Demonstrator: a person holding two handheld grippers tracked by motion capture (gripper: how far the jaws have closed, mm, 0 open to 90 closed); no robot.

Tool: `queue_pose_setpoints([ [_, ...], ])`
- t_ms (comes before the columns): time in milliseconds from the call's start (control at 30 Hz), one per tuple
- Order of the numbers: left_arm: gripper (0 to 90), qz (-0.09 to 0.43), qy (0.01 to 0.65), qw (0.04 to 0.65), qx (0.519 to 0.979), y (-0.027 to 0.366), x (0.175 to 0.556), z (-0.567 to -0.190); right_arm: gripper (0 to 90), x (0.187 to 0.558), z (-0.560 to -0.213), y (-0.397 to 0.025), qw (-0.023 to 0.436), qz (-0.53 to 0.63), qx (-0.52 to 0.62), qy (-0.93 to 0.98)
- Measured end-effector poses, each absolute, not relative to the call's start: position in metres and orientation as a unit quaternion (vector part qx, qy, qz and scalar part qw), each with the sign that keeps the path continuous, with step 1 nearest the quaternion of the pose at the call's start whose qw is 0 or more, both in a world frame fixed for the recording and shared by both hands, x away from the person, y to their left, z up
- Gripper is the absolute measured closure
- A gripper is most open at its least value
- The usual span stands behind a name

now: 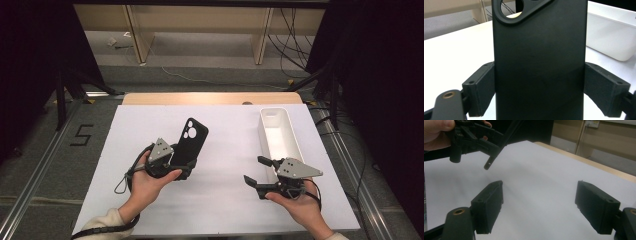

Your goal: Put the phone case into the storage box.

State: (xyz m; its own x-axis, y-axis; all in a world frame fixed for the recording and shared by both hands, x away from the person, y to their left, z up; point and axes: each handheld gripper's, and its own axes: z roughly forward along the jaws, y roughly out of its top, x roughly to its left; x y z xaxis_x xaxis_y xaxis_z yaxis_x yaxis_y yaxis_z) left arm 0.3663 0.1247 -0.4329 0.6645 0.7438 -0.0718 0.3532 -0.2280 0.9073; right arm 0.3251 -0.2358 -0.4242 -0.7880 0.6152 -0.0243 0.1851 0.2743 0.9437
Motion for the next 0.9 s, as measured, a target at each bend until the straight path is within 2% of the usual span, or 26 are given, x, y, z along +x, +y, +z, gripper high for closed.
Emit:
queue_pose_setpoints([
  [567, 15.4, 0.198, 0.350, 0.505, 0.763, 0.124, 0.355, -0.434, 23.9, 0.329, -0.419, -0.227, 0.201, 0.547, 0.260, 0.770],
  [900, 15.4, 0.198, 0.345, 0.505, 0.766, 0.120, 0.351, -0.434, 23.9, 0.348, -0.403, -0.207, 0.201, 0.564, 0.267, 0.756],
])
